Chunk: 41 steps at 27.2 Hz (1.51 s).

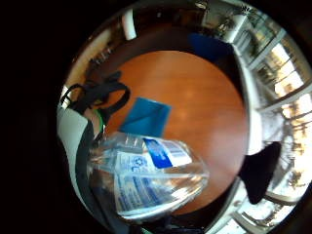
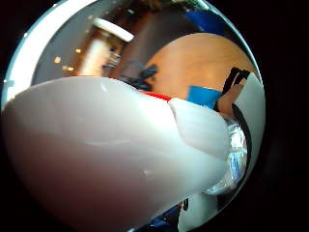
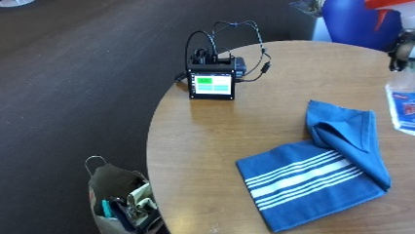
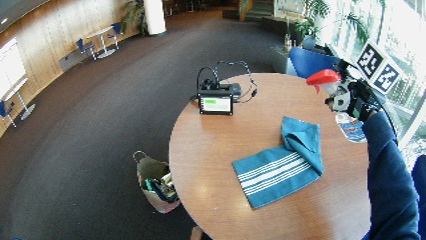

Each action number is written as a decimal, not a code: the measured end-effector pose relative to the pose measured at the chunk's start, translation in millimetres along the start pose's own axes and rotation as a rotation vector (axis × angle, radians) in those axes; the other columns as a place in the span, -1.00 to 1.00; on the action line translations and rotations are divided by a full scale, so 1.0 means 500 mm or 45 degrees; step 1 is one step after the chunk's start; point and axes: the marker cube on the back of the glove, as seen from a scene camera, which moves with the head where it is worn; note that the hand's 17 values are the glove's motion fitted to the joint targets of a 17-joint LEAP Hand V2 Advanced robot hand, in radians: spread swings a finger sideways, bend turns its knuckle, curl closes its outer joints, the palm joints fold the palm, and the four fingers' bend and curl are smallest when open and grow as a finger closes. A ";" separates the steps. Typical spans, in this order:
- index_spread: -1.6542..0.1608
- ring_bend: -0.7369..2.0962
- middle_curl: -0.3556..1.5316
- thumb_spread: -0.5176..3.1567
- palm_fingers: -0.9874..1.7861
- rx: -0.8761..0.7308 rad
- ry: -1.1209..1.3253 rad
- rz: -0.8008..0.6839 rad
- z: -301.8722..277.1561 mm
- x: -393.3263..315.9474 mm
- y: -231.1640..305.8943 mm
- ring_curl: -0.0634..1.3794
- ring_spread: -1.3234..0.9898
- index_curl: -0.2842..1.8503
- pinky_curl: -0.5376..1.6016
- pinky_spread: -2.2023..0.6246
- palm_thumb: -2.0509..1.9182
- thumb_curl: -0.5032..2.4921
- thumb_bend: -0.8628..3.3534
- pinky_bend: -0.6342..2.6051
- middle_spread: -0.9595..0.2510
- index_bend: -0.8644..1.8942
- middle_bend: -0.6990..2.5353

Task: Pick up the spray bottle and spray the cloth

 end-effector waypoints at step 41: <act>0.50 -0.15 -0.14 -0.38 0.56 -0.005 -1.193 -0.157 0.280 -0.240 -0.043 -0.36 -0.07 -0.29 -0.13 0.34 0.49 -0.21 -0.60 -0.33 0.27 -0.28 -0.31</act>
